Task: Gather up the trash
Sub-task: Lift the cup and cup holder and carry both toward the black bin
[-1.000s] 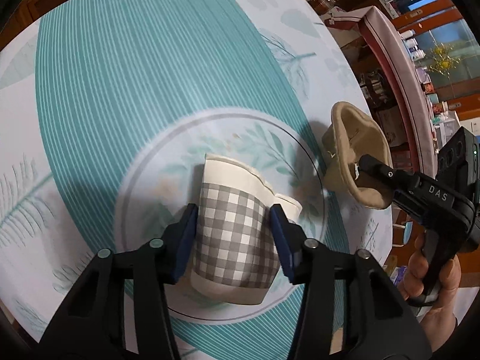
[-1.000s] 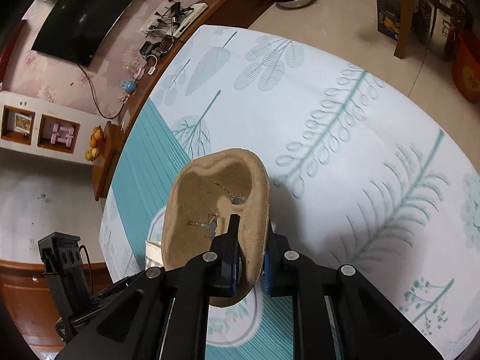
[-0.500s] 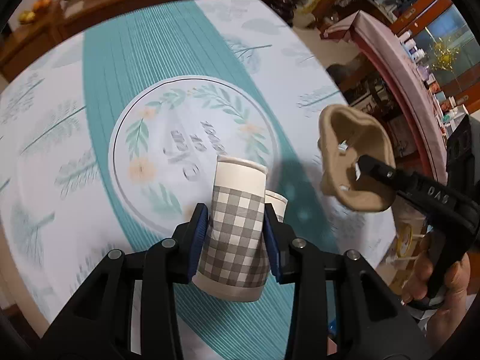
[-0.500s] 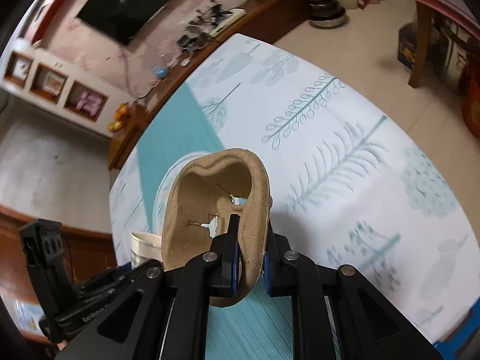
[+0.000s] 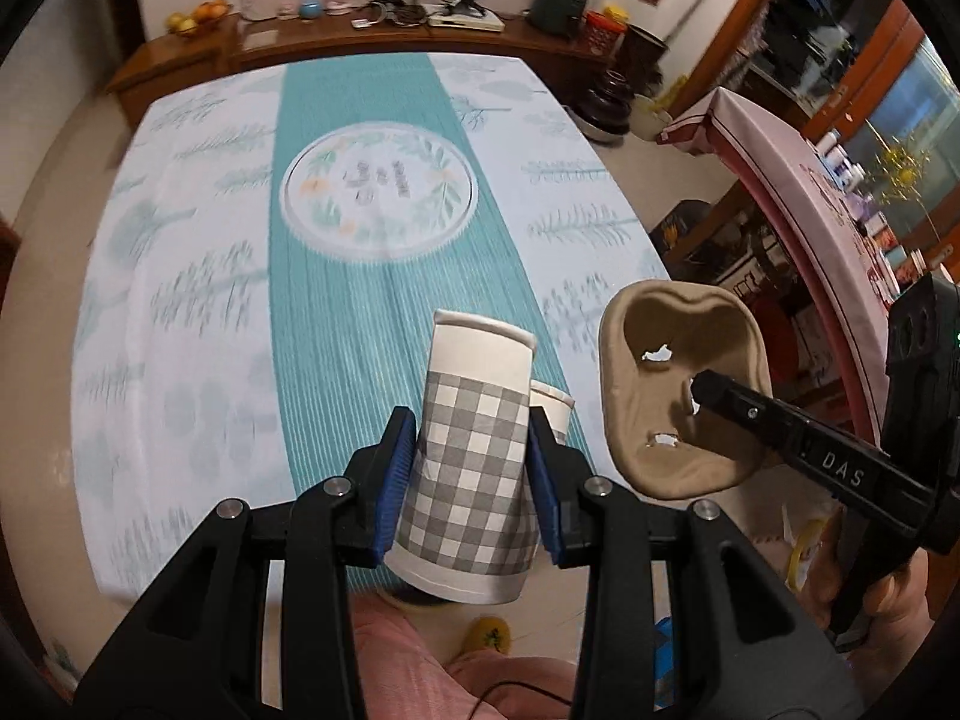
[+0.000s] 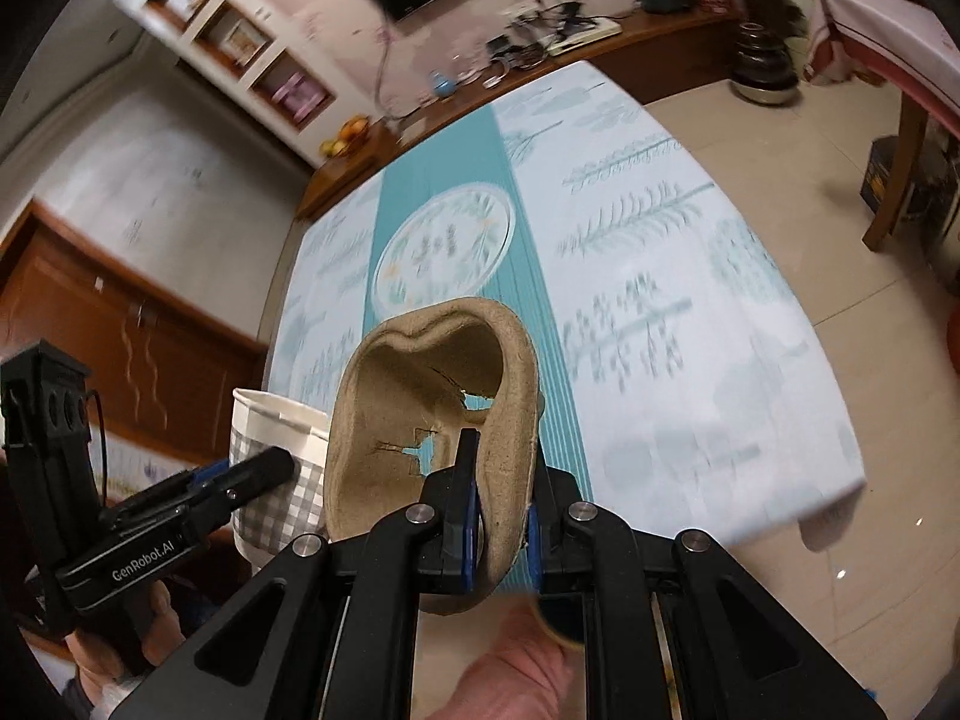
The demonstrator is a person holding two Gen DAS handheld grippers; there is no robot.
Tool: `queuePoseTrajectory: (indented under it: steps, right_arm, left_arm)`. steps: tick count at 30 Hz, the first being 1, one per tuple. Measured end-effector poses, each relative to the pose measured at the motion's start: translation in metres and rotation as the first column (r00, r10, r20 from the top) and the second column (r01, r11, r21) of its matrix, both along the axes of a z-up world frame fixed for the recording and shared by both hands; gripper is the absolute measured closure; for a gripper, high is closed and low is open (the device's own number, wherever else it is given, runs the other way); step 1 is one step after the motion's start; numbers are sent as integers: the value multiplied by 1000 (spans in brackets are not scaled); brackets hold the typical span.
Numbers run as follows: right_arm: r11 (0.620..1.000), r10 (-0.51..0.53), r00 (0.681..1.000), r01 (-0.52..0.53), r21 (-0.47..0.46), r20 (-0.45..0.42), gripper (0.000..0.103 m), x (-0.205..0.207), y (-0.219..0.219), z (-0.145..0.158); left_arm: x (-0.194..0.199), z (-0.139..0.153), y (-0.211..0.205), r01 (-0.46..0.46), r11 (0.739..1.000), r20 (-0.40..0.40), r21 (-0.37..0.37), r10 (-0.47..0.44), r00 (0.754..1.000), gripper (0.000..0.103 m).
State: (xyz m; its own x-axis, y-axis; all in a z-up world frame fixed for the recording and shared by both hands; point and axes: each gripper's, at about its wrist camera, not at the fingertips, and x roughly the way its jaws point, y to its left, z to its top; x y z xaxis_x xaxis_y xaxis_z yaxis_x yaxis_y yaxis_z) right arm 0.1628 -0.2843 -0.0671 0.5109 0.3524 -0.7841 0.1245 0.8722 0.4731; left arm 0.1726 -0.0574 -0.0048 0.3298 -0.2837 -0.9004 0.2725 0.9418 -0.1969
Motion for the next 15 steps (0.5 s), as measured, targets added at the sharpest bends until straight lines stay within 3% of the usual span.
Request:
queuePoseTrajectory:
  steps: [5, 10, 15]
  right_arm:
    - [999, 45, 999, -45, -15, -13, 91, -58, 12, -5]
    - [997, 62, 997, -63, -32, -35, 91, -104, 29, -18]
    - [996, 52, 996, -57, -71, -70, 91, -133, 46, -40]
  left_arm:
    - [-76, 4, 8, -62, 998, 5, 23, 62, 998, 70]
    - [-125, -5, 19, -100, 994, -6, 35, 100, 995, 70]
    - [-147, -27, 27, -100, 994, -21, 53, 102, 995, 70]
